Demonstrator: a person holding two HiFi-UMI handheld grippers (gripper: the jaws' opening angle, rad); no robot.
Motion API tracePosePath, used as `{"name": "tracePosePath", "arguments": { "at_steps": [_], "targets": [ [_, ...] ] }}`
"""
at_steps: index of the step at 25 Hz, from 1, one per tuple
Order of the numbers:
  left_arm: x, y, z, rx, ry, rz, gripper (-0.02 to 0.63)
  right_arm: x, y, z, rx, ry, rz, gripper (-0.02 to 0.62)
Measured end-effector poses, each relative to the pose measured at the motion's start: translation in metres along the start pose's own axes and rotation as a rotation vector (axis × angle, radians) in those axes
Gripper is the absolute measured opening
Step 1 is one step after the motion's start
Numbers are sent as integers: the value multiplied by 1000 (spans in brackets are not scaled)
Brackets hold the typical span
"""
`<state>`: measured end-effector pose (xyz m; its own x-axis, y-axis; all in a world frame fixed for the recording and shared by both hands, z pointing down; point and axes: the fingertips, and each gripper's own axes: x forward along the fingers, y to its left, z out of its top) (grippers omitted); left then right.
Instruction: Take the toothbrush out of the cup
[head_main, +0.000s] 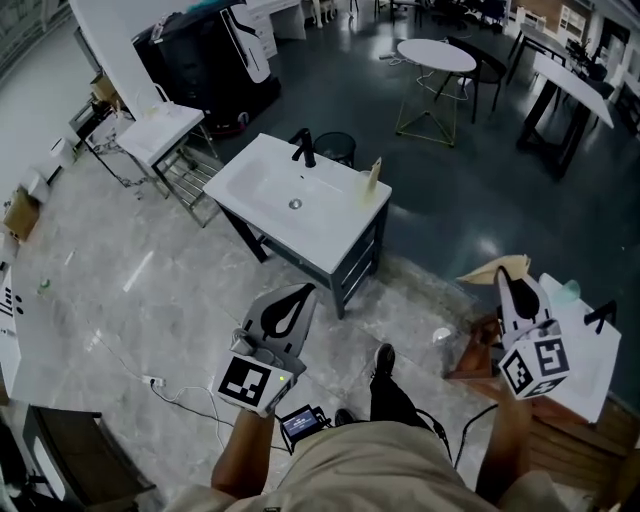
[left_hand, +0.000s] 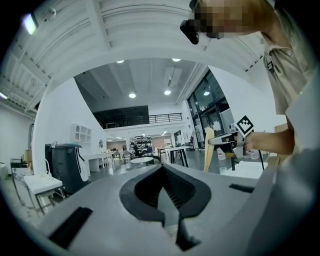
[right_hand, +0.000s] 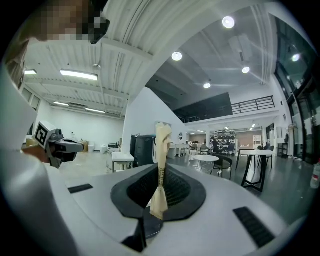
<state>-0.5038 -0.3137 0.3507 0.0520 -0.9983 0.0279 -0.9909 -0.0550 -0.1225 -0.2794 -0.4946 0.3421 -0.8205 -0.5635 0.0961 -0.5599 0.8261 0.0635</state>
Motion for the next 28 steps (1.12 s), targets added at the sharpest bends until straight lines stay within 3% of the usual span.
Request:
{"name": "tracePosePath", "arguments": {
  "at_steps": [8, 19, 28],
  "targets": [
    [119, 54, -49, -20, 66, 8, 5, 81, -57, -14, 11, 24, 1, 23],
    [311, 115, -171, -90, 194, -44, 8, 180, -132, -66, 31, 118, -21, 23],
    [419, 144, -264, -109, 302, -40, 141, 236, -165, -127, 67, 217, -16, 23]
  ]
}}
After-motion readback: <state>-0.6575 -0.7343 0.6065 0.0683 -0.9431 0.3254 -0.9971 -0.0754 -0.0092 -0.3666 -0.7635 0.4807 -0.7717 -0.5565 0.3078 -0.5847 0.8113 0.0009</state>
